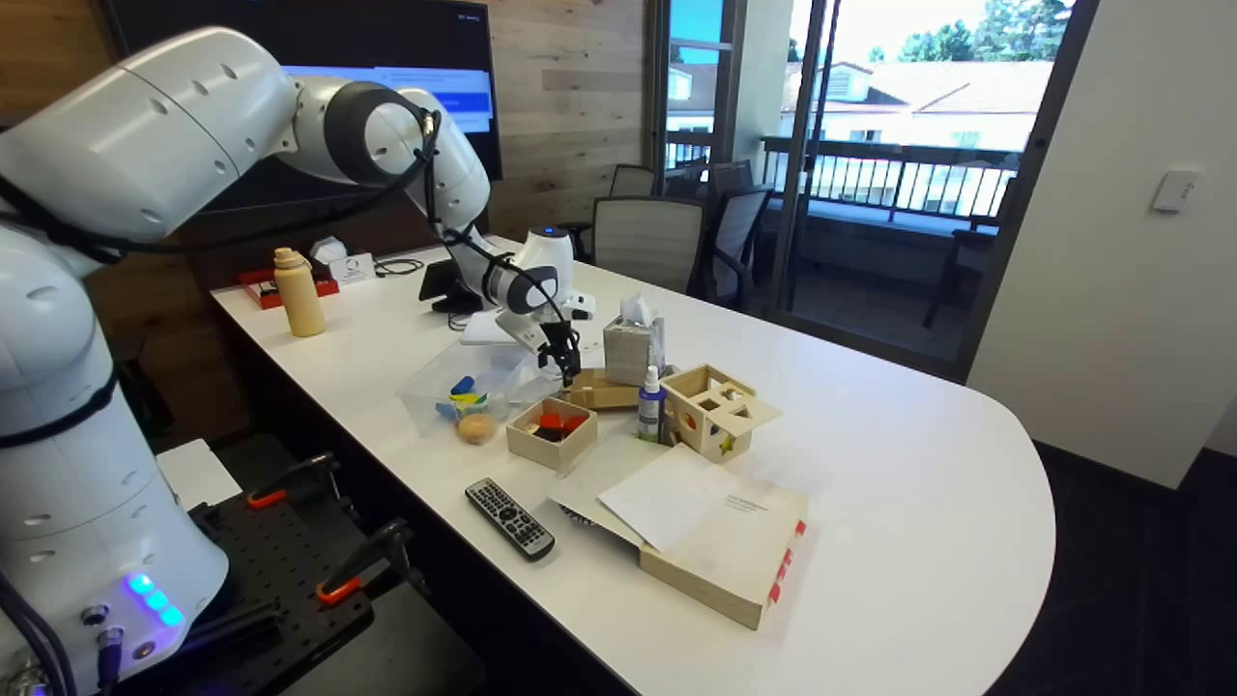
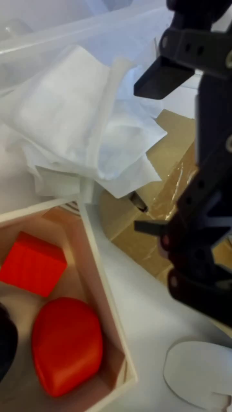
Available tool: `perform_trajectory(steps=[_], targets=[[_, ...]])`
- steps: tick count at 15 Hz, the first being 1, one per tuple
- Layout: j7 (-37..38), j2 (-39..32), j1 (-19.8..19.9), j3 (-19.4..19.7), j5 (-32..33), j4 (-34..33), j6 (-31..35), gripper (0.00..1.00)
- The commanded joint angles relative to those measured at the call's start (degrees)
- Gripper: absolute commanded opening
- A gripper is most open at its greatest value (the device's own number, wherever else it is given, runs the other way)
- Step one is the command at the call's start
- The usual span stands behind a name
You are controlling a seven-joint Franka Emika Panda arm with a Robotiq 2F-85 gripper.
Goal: Use the white napkin to wipe the book.
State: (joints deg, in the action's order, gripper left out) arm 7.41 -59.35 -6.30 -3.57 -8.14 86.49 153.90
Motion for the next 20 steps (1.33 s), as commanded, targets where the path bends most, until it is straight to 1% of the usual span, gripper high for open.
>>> perform_trajectory(steps=[1, 6, 7, 8, 9, 10, 13, 15, 18, 20], targets=[[1.2, -2.6, -0.3, 0.5, 0.7, -4.7, -5.7, 0.66], [-2.1, -4.8, 2.5, -3.0, -0.9, -8.6, -17.5, 0.27], [-2.1, -5.2, 2.7, -3.3, -1.0, -9.5, -19.5, 0.2], [-2.1, -5.6, 3.0, -3.6, -1.2, -10.4, -21.3, 0.11], [-2.0, -6.0, 3.0, -3.7, -1.3, -11.3, -22.8, 0.05], [-1.8, -6.4, 3.2, -3.7, -1.4, -12.2, -24.1, 0.01], [-1.4, -6.5, 3.6, -3.5, -1.7, -13.9, -26.6, 0.0], [-1.4, -5.4, 4.2, -3.4, -2.1, -13.8, -26.7, 0.0], [-1.6, -1.3, 5.9, -3.6, -3.4, -10.5, -25.2, 0.0], [-1.6, 3.5, 7.6, -3.2, -4.6, -6.1, -23.4, 0.0]])
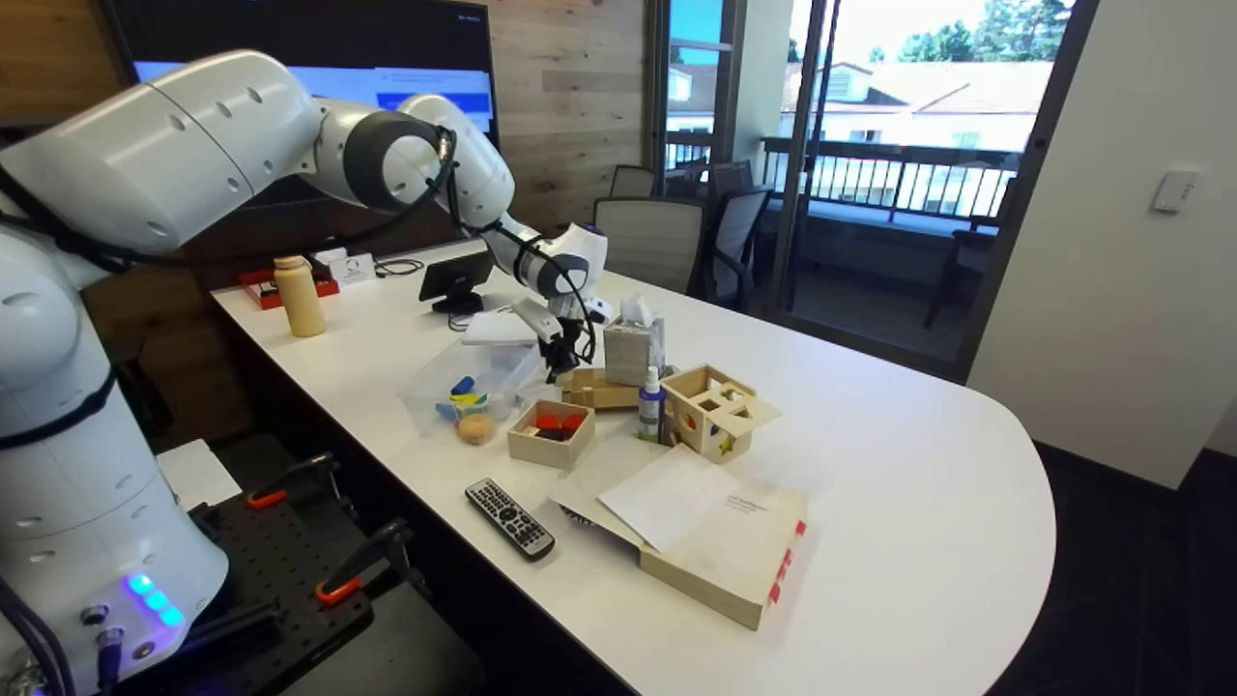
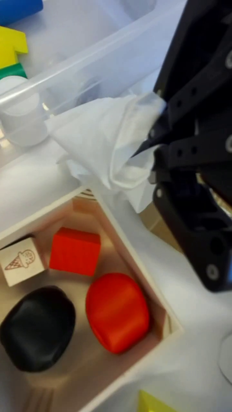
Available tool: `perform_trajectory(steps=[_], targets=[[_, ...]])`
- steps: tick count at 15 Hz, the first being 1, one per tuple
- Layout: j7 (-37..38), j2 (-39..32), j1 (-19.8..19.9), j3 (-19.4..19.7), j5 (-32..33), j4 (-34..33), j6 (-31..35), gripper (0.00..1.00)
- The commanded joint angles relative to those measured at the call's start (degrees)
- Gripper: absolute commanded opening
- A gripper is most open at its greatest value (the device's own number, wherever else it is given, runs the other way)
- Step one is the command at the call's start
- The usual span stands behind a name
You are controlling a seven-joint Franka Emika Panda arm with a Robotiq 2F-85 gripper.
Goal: Use the white napkin to wipe the book.
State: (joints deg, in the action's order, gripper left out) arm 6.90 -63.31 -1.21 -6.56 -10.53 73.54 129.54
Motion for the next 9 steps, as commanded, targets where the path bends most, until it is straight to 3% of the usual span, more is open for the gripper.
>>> perform_trajectory(steps=[1, 9], targets=[[-1.1, 10.4, 3.4, 0.1, -2.6, 9.6, 1.8, 0.0], [9.2, 31.0, 2.6, 9.3, -1.1, 28.5, 12.7, 0.0]])
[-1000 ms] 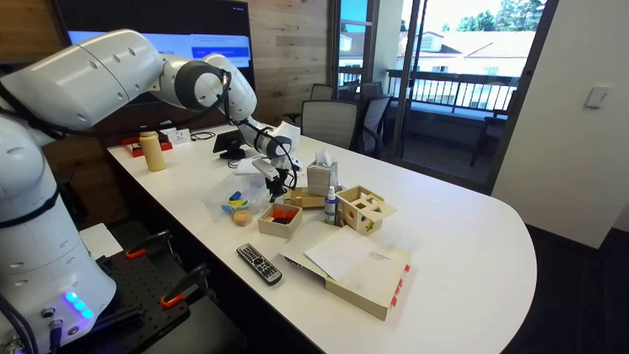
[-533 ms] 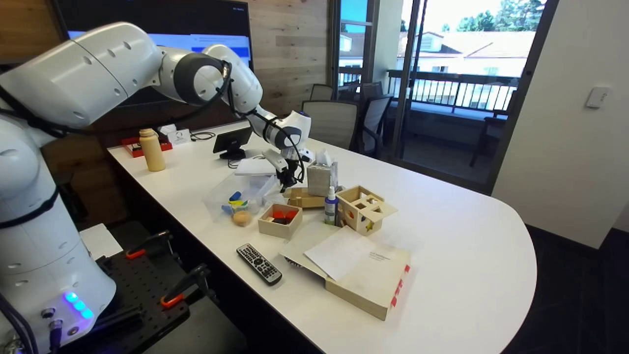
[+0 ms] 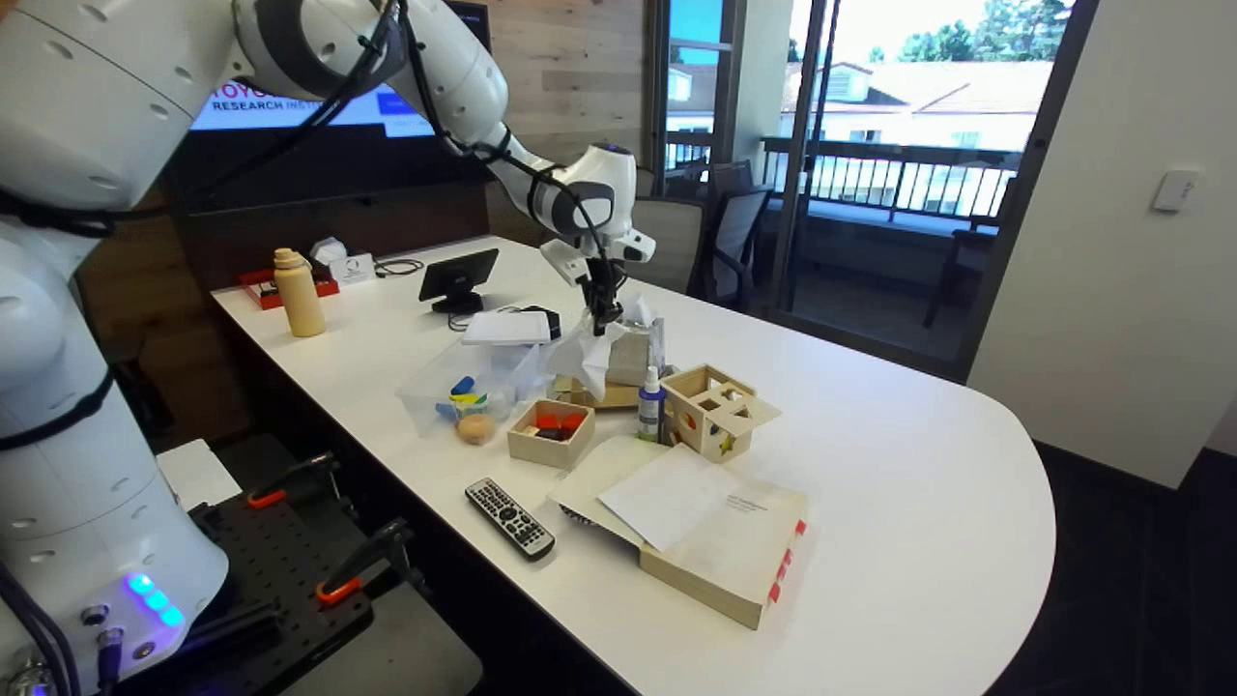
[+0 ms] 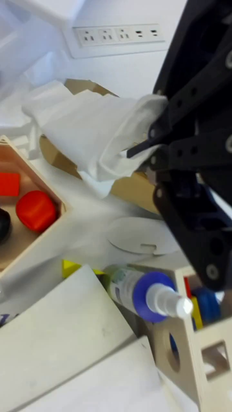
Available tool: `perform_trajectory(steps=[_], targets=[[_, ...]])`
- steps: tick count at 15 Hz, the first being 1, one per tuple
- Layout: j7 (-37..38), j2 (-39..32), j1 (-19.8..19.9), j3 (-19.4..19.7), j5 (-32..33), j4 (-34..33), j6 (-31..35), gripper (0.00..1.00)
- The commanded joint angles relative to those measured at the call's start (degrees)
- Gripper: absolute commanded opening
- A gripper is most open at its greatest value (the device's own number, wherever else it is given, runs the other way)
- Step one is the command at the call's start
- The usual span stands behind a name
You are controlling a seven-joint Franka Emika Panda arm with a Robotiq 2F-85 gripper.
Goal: Use the white napkin to wipe the book.
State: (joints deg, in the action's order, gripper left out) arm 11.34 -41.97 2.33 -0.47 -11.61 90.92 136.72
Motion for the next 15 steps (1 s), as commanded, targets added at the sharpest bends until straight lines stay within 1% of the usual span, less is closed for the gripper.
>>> perform_trajectory(steps=[1, 4, 6, 8, 9, 10, 12, 13, 14, 15], targets=[[6.5, 12.2, -1.0, 4.4, 0.0, 13.8, 7.5, 0.0], [11.8, 20.2, -1.5, 8.5, 1.1, 21.9, 13.3, 0.0], [17.3, 25.6, -2.9, 12.8, 4.5, 27.4, 15.4, 0.0], [25.2, 30.8, -4.9, 18.1, 11.9, 32.1, 15.2, 0.0], [29.7, 33.4, -5.5, 20.5, 16.7, 34.2, 13.8, 0.0], [34.5, 34.6, -6.9, 23.4, 21.6, 35.0, 12.5, 0.0], [43.6, 35.3, -7.5, 26.6, 30.4, 35.7, 9.5, 0.0], [45.1, 35.0, -3.7, 23.6, 32.6, 36.2, 9.2, 0.0], [46.0, 34.4, -2.4, 22.9, 33.3, 36.8, 10.0, 0.0], [44.6, 33.0, -0.8, 21.9, 32.3, 37.4, 13.0, 0.0]])
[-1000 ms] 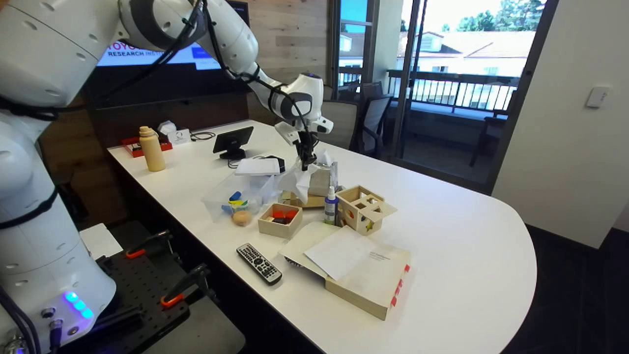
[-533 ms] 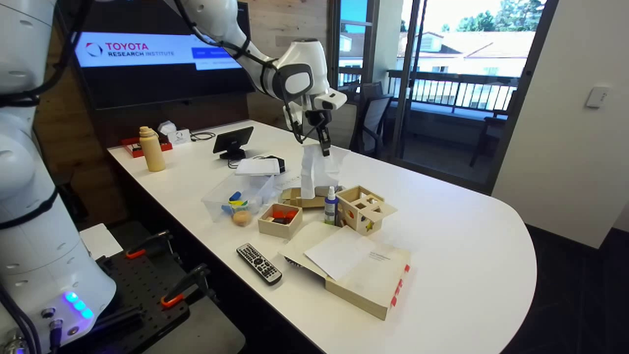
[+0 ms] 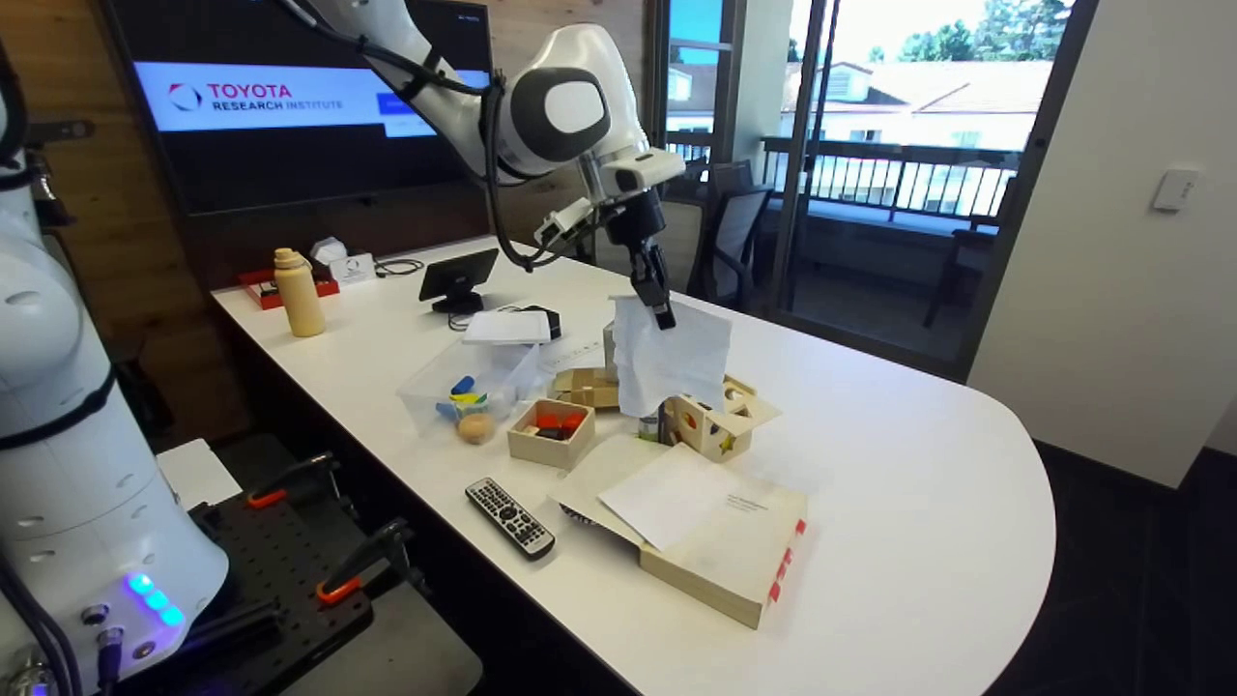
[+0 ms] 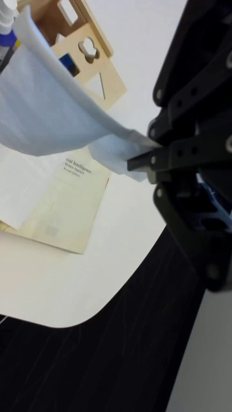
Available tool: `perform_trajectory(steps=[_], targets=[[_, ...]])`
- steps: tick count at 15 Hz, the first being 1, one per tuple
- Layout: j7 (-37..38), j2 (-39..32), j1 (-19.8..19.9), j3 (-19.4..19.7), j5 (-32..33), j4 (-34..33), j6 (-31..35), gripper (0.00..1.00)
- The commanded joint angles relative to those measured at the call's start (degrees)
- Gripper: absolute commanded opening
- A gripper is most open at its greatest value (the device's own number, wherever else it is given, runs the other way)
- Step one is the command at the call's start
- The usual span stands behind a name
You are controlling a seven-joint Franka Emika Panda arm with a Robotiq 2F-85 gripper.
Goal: Use the white napkin to wipe the book.
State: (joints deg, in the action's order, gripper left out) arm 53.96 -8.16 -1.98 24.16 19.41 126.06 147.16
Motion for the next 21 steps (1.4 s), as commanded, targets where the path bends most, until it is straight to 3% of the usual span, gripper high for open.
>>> perform_trajectory(steps=[1, 5, 9, 13, 16, 21], targets=[[0.6, -2.0, 4.6, -3.7, 0.0, 2.5, 4.5, 0.0], [-8.2, -10.4, 8.4, -7.0, -6.8, 0.3, 16.5, 0.0], [-24.3, -18.9, 14.2, -12.3, -18.5, -5.3, 22.5, 0.0], [-39.6, -25.3, 20.6, -16.8, -26.2, -15.2, 18.9, 0.0], [-44.8, -28.0, 22.2, -16.4, -26.7, -20.4, 15.0, 0.0], [-52.2, -34.8, 27.1, -20.0, -29.4, -27.7, 10.3, 0.0]])
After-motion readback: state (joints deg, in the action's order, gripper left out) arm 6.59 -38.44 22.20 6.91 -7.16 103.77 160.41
